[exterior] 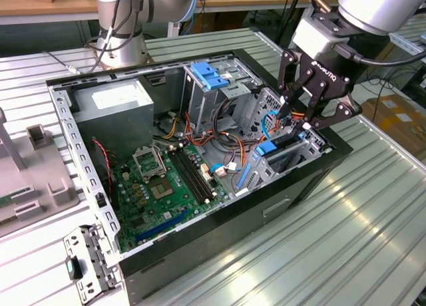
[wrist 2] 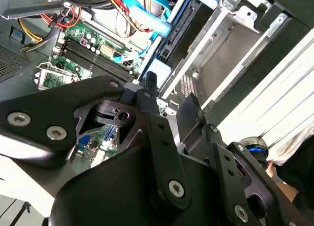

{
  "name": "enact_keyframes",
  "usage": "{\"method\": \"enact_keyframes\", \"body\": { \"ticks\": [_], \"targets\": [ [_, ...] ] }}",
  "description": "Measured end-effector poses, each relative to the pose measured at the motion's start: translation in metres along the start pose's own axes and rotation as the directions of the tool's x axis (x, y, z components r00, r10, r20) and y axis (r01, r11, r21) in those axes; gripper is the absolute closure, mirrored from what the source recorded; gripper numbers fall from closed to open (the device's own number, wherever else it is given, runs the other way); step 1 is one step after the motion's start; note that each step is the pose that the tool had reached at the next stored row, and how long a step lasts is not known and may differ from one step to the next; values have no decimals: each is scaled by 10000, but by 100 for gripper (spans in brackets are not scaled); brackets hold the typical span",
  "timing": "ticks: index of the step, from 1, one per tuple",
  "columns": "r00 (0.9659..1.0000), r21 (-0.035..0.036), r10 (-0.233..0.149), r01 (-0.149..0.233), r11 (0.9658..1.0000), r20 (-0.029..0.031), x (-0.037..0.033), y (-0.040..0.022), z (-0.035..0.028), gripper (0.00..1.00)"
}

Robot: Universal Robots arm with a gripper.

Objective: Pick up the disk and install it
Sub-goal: 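Insert the disk into the insertion slot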

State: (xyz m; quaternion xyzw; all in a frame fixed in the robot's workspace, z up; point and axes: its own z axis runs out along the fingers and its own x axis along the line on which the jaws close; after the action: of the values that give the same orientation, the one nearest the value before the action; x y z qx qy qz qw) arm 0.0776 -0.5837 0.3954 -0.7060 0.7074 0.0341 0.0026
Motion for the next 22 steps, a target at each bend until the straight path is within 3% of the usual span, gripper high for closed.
{"method": "enact_keyframes", "body": {
  "ticks": [4, 9, 22],
  "targets": [
    [10000, 0, 0, 0, 10000, -1, 0, 0, 2, 57],
    [10000, 0, 0, 0, 10000, 0, 1, 0, 6, 89],
    [10000, 0, -1, 1, 10000, 0, 2, -21, 34, 89]
  ]
}}
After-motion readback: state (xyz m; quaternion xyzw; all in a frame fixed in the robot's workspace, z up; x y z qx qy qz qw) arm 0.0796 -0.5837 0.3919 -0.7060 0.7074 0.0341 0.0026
